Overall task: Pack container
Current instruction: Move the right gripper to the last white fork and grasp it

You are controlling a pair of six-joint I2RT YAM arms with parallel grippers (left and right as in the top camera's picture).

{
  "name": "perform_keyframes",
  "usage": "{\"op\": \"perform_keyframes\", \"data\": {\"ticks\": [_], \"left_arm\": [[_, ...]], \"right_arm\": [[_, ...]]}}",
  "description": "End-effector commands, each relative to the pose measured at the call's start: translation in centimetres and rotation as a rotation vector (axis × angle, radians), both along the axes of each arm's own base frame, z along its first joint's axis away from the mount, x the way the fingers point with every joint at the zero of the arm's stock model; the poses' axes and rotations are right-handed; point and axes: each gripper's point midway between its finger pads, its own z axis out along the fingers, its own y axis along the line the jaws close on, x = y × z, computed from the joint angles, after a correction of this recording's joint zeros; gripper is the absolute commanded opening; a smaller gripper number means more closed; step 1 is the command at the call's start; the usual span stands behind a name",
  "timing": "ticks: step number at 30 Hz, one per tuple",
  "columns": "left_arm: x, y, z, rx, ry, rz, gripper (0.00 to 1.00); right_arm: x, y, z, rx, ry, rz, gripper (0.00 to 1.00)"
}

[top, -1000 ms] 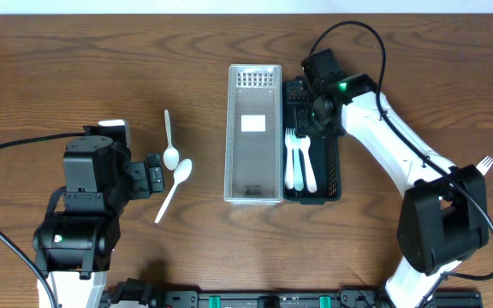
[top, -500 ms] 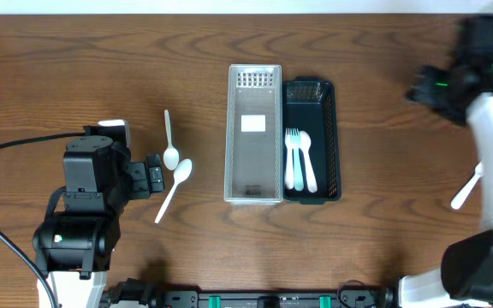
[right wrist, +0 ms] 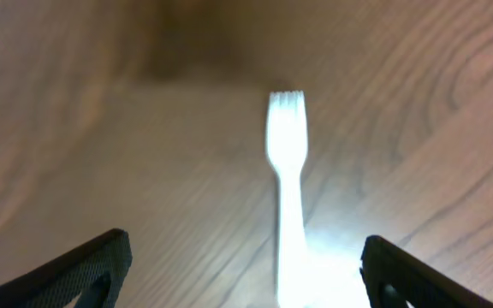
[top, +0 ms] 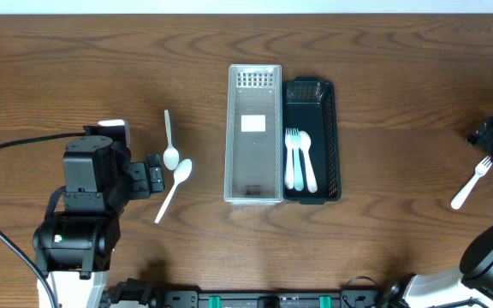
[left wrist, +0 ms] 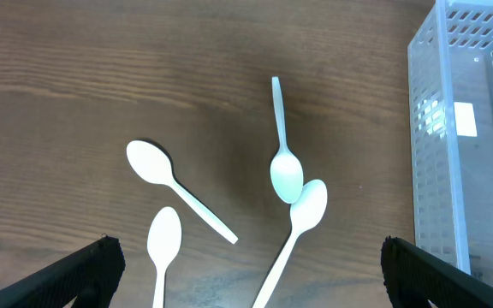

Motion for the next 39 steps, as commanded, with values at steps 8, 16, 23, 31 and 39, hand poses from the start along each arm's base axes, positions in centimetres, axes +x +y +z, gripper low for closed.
{"op": "perform_keyframes", "data": {"ticks": [8, 16, 23, 31, 39], "left_arm": [[0.1, 0.2, 0.6, -0.004, -0.014, 0.013, 0.98], [0.1, 0.2, 0.6, -0.004, -0.013, 0.013, 0.98], [0.1, 0.2, 0.6, -0.004, -0.014, 0.013, 0.98], [0.1, 0.2, 0.6, -0.003, -0.014, 0.013, 0.98], [0.1, 0.2, 0.6, -0.004, -0.014, 0.013, 0.98]], "right_arm": [[-2.3, -0.9, -6.1, 0.078, 0.02, -0.041, 0.87], [-2.5, -0.2, -10.2, 0.153, 0.085, -0.038, 0.85], [-2.6, -0.1, -11.7, 0.17, 0.106, -0.039, 0.85], [-3.0, 0.1, -12.7, 0.189, 0.127, -0.045, 0.31], [-2.6, 0.5, -12.6, 0.215, 0.106, -0.058, 0.12]]}}
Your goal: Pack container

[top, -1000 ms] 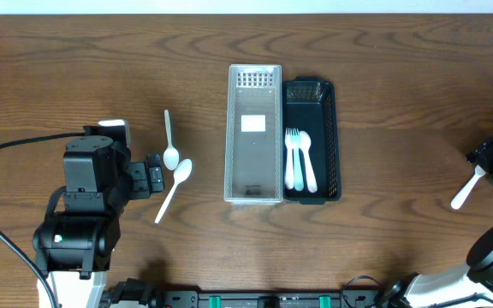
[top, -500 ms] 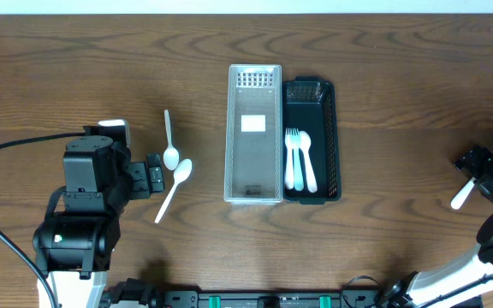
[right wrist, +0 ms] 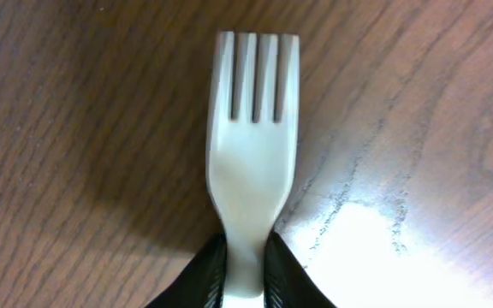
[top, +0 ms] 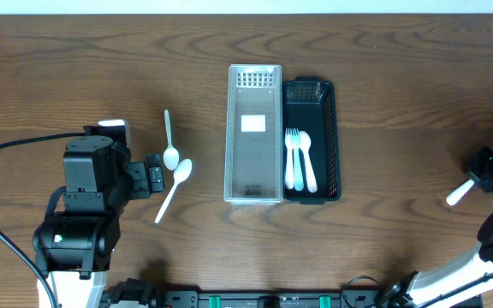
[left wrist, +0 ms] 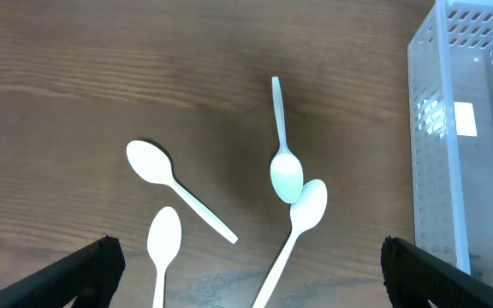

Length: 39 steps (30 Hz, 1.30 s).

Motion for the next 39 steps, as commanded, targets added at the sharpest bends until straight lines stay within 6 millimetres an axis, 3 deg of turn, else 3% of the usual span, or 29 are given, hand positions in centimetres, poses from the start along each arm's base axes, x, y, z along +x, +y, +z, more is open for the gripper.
{"op": "perform_keyframes", "data": {"ticks": [1, 3, 7, 9, 13, 18, 20, 23, 26, 30, 33, 39], "left_arm": [[0.1, 0.2, 0.6, -0.003, -0.014, 0.013, 0.98], [0.1, 0.2, 0.6, -0.003, -0.014, 0.013, 0.98], [0.1, 0.2, 0.6, -0.003, -0.014, 0.013, 0.98], [0.1, 0.2, 0.6, -0.003, -0.014, 0.013, 0.98], [0.1, 0.2, 0.6, -0.004, -0.014, 0.013, 0.98], [0.1, 0.2, 0.6, -0.004, -0.014, 0.013, 0.98], [0.1, 0.2, 0.6, -0.004, -0.014, 0.013, 0.98], [0.1, 0.2, 0.6, -0.004, -0.014, 0.013, 0.98], [0.1, 0.2, 0.6, -0.003, -0.011, 0.013, 0.98], [0.0, 0.2, 0.5, -0.003, -0.009, 0.013, 0.98], [0.0, 0.2, 0.5, -0.003, -0.009, 0.013, 0.98], [0.0, 0.2, 0.5, -0.003, -0.007, 0.013, 0.98]], "right_arm": [[-0.8, 1.8, -2.5, 0.107, 0.028, -0.03, 0.08], [-0.6, 2.2, -2.4, 0.127, 0.018, -0.037, 0.02], [0.2, 3.1, -1.1, 0.146, -0.003, -0.018, 0.01], [1.1, 3.6, 0.4, 0.134, -0.023, 0.008, 0.01], [4.4, 6.3, 5.6, 0.098, -0.116, 0.122, 0.01], [9.0, 14.7, 14.5, 0.049, -0.279, 0.388, 0.02], [10.0, 18.8, 17.2, 0.039, -0.33, 0.499, 0.03], [10.8, 25.2, 19.5, 0.055, -0.378, 0.646, 0.06], [10.6, 30.6, 19.3, 0.076, -0.377, 0.762, 0.06], [9.9, 35.2, 16.8, 0.076, -0.303, 0.864, 0.07], [9.2, 37.4, 13.4, 0.072, -0.206, 0.924, 0.08], [8.4, 39.6, 7.7, 0.084, -0.057, 0.979, 0.11]]}}
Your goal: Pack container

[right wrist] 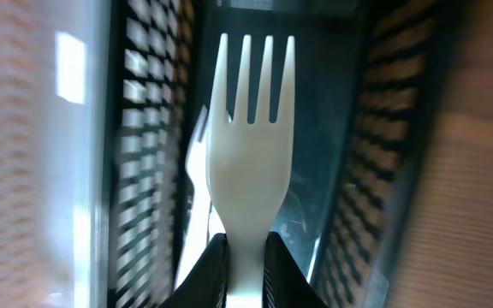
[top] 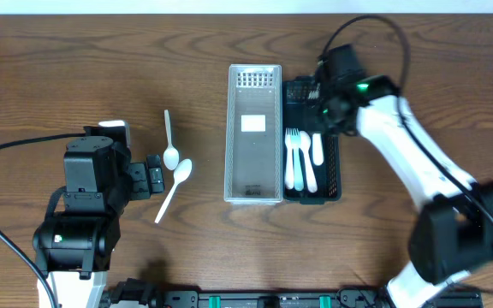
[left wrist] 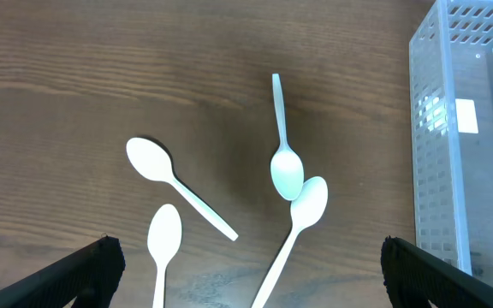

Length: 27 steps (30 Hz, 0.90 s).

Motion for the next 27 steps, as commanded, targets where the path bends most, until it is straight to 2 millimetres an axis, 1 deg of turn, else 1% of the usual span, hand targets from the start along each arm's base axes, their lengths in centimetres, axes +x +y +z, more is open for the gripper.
{"op": "perform_keyframes", "data": {"ticks": [1, 3, 6, 9, 11, 13, 15, 18, 20, 22, 24, 25, 26, 27], "left_arm": [[0.1, 0.2, 0.6, -0.004, -0.014, 0.013, 0.98], [0.1, 0.2, 0.6, -0.004, -0.015, 0.013, 0.98], [0.1, 0.2, 0.6, -0.006, -0.015, 0.016, 0.98], [0.1, 0.2, 0.6, -0.006, -0.015, 0.016, 0.98], [0.1, 0.2, 0.7, -0.006, -0.016, 0.016, 0.98], [-0.2, 0.0, 0.6, -0.014, -0.008, 0.007, 0.98], [-0.6, -0.7, 0.6, -0.02, 0.005, -0.042, 0.98], [-1.3, -1.0, 0.9, -0.001, 0.028, -0.097, 0.98], [-1.7, -1.0, 1.2, 0.017, 0.049, -0.117, 0.98], [-2.0, -1.0, 1.6, 0.036, 0.069, -0.139, 0.98], [-1.9, -1.0, 1.7, 0.043, 0.087, -0.147, 0.98], [-1.8, -1.0, 1.5, 0.042, 0.095, -0.147, 0.98], [-1.7, -1.0, 1.3, 0.042, 0.106, -0.147, 0.98], [-1.5, -1.0, 1.0, 0.041, 0.118, -0.148, 0.98]], "right_arm": [[-0.5, 0.3, -2.7, -0.046, 0.057, 0.001, 0.13], [-0.5, 0.4, -3.5, -0.053, 0.069, 0.01, 0.23], [-0.4, 0.5, -3.4, -0.057, 0.056, 0.057, 0.33], [0.1, 0.8, -2.4, -0.05, 0.027, 0.083, 0.45], [0.6, 1.0, -1.3, -0.042, -0.005, 0.094, 0.5], [1.3, 1.2, 0.4, -0.031, -0.047, 0.102, 0.52], [2.1, 1.4, 3.0, -0.014, -0.108, 0.103, 0.57], [3.3, 0.9, 7.8, 0.012, -0.223, 0.098, 0.62], [3.9, -0.3, 11.2, 0.027, -0.304, 0.065, 0.65], [4.1, -2.3, 14.3, 0.041, -0.377, 0.019, 0.66], [3.7, -5.3, 16.9, 0.044, -0.432, -0.052, 0.69], [3.4, -7.1, 17.9, 0.039, -0.445, -0.099, 0.7], [2.8, -9.6, 18.5, 0.022, -0.447, -0.168, 0.71], [2.4, -11.1, 18.8, 0.006, -0.442, -0.213, 0.73]]}}
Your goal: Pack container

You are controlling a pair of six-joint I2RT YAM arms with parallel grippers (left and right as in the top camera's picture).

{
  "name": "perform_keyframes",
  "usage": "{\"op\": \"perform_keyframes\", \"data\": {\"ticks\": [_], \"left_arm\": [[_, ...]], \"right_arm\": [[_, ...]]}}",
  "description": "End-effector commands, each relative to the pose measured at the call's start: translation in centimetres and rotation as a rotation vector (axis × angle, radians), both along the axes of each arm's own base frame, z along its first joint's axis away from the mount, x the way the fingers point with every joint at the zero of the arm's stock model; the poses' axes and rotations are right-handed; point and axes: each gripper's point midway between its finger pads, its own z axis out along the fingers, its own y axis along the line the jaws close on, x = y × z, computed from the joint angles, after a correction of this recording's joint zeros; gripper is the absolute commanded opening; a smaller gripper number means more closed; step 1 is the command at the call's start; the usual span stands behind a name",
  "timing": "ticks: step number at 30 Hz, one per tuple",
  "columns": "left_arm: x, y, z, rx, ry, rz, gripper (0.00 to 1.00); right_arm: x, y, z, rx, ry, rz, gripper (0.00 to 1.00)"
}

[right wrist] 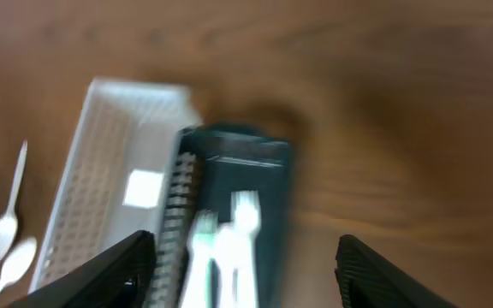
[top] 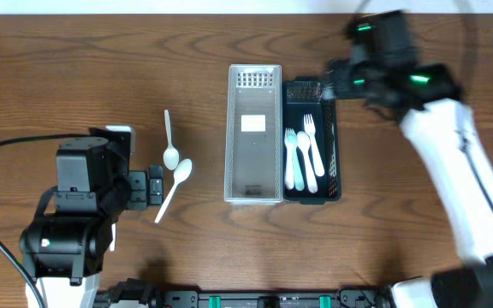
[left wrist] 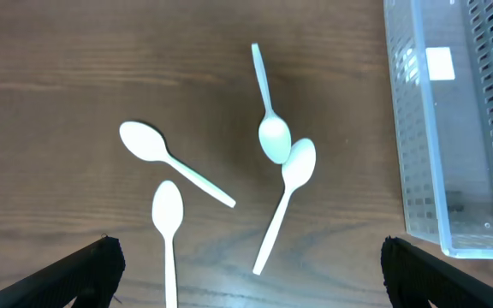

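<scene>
A dark basket [top: 334, 137] beside a clear basket [top: 253, 171] holds three white utensils. One of them is a fork [top: 312, 147], which shows blurred in the right wrist view [right wrist: 245, 212]. My right gripper [right wrist: 245, 278] is open and empty, raised over the back end of the baskets [top: 330, 84]. Several white spoons lie on the table left of the clear basket: two touching [left wrist: 266, 111] [left wrist: 285, 201] and two more further left [left wrist: 169, 162] [left wrist: 168, 235]. My left gripper [left wrist: 246, 287] hangs open above them, holding nothing.
The clear basket [left wrist: 439, 145] has only a white label on its floor. Brown wooden table [top: 418, 214] lies all round. The left arm's body [top: 80, 205] stands at the near left, hiding two of the spoons from overhead.
My right gripper was shut on the fork low inside the dark basket. It is now open and higher, and the fork lies in the basket. The left arm has shifted slightly.
My right gripper hung open over a lone fork at the table's far right, then was shut on its handle there. Later it held the fork inside the dark basket beside two utensils. Now the fork lies there, released. The spoons have not moved.
</scene>
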Motion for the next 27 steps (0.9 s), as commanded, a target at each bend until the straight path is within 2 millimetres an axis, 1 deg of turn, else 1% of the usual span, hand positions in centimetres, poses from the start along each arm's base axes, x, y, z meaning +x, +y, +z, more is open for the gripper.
{"op": "perform_keyframes", "data": {"ticks": [1, 2, 3, 5, 6, 7, 9, 11, 13, 17, 19, 22, 27], "left_arm": [[0.6, -0.2, -0.7, 0.011, 0.045, -0.032, 0.98], [0.8, -0.3, -1.2, 0.008, 0.066, -0.034, 0.98], [1.0, -0.4, -1.6, 0.005, 0.087, -0.036, 0.98], [1.5, -0.7, -2.9, -0.007, 0.142, -0.046, 0.98], [1.7, -0.8, -3.7, -0.014, 0.174, -0.05, 0.98], [1.9, -0.9, -4.4, -0.014, 0.205, -0.051, 0.98], [2.3, -1.1, -6.0, -0.011, 0.272, -0.06, 0.98], [2.7, -1.5, -7.7, -0.004, 0.336, -0.077, 0.98], [2.9, -2.0, -9.4, 0.01, 0.402, -0.109, 0.98], [3.3, -2.4, -12.7, 0.033, 0.522, -0.151, 0.98], [3.3, -2.4, -14.2, 0.034, 0.576, -0.15, 0.98], [3.4, -2.4, -15.8, 0.038, 0.631, -0.157, 0.98], [3.5, -2.4, -18.4, 0.051, 0.669, -0.194, 0.98]], "right_arm": [[-1.4, -6.8, 1.6, -0.027, -0.004, -0.193, 0.75], [-2.1, -8.7, 1.4, -0.032, 0.02, -0.244, 0.75], [-2.6, -10.0, 1.1, -0.034, 0.043, -0.278, 0.76], [-3.8, -13.1, -0.1, -0.037, 0.109, -0.36, 0.77], [-4.3, -14.4, -0.9, -0.034, 0.139, -0.395, 0.77], [-4.7, -15.3, -1.6, -0.016, 0.163, -0.433, 0.77], [-5.2, -16.5, -3.1, 0.011, 0.194, -0.475, 0.78], [-5.7, -17.1, -4.5, 0.017, 0.223, -0.495, 0.78], [-5.9, -17.1, -6.0, 0.021, 0.244, -0.495, 0.78], [-6.1, -16.9, -7.7, 0.02, 0.266, -0.491, 0.78], [-6.2, -16.9, -8.0, 0.02, 0.272, -0.491, 0.78], [-6.1, -16.9, -8.0, 0.02, 0.269, -0.491, 0.78], [-6.1, -17.0, -8.0, 0.02, 0.269, -0.492, 0.79]]}}
